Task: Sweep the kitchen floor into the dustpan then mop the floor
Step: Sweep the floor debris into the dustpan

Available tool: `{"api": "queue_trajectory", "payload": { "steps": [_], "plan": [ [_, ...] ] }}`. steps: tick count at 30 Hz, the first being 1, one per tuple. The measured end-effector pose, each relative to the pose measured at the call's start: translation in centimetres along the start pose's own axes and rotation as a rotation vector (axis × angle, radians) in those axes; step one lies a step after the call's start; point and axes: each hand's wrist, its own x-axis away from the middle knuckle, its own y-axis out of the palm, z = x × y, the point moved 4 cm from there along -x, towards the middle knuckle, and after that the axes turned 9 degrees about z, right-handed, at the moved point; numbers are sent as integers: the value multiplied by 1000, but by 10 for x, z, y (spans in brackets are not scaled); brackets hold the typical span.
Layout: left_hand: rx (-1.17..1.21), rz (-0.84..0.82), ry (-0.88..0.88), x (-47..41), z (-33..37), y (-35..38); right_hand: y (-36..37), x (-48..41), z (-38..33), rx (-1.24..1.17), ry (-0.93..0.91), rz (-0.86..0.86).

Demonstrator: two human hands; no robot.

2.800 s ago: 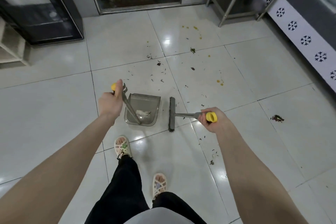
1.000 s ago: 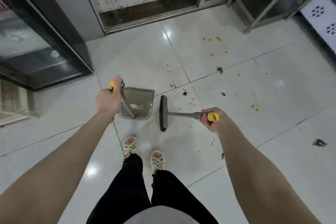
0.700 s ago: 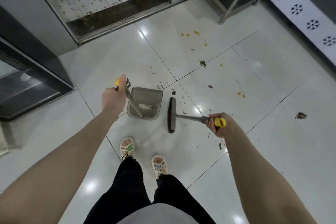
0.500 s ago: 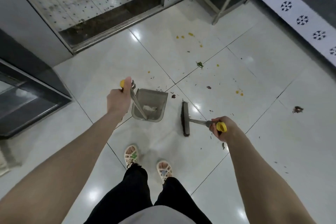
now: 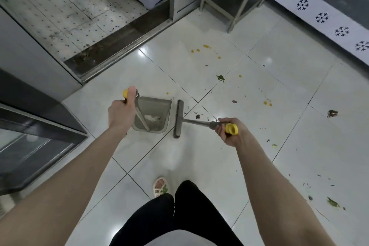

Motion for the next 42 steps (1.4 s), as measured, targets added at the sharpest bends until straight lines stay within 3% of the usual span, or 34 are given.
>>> {"api": "queue_trajectory", "payload": {
  "steps": [6, 16, 22, 27, 42],
  "plan": [
    [-24, 74, 1, -44, 4, -19, 72, -15, 8, -4, 81, -144],
    [-61, 146, 4, -112, 28, -18, 155, -39, -25, -78, 151, -244],
    [-133, 161, 23, -134, 48, -5, 159, -47, -54, -34, 175, -144],
    [-123, 72, 12, -141, 59, 12, 132, -40, -75, -53, 156, -17],
    [-108, -151, 118, -126, 83, 64, 24, -29, -55, -410, -24, 286]
  ]
}}
